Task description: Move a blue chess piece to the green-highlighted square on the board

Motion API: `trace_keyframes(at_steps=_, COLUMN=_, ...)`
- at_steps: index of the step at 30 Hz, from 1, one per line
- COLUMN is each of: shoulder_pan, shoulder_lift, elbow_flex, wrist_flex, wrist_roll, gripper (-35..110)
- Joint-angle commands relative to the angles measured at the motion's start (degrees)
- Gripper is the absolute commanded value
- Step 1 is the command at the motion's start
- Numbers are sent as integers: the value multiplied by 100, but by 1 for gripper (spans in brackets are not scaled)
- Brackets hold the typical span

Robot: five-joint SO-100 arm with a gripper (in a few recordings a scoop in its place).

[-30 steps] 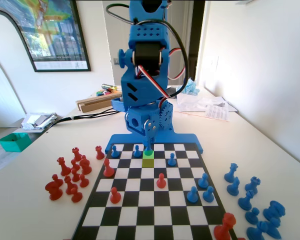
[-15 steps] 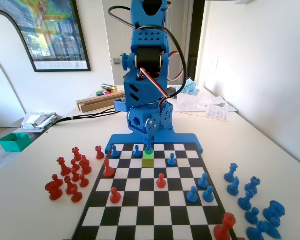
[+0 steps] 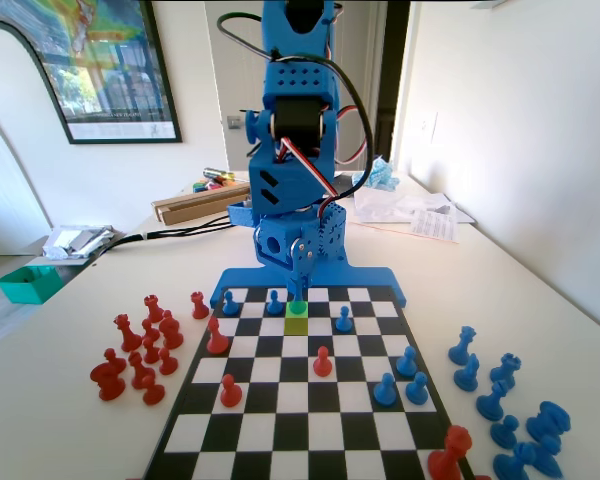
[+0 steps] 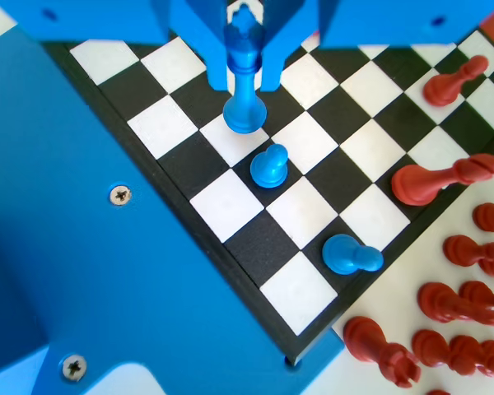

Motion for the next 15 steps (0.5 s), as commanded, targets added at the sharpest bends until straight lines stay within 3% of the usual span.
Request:
trace_keyframes(at_steps=1, shoulder_pan=-35, shoulder_lift=255, elbow_flex=132, wrist_flex=-193, wrist_roll=62, gripper=9)
trace_keyframes(at_steps=10, shoulder_pan=-9, shoulder_lift=246, elbow_flex=158, wrist_flex=-308, wrist_roll=44, gripper=13)
trace_keyframes(at_steps=15, shoulder_pan=62, shoulder_lift=246, elbow_flex=-281, wrist_flex=352, wrist_roll=-35, gripper=15)
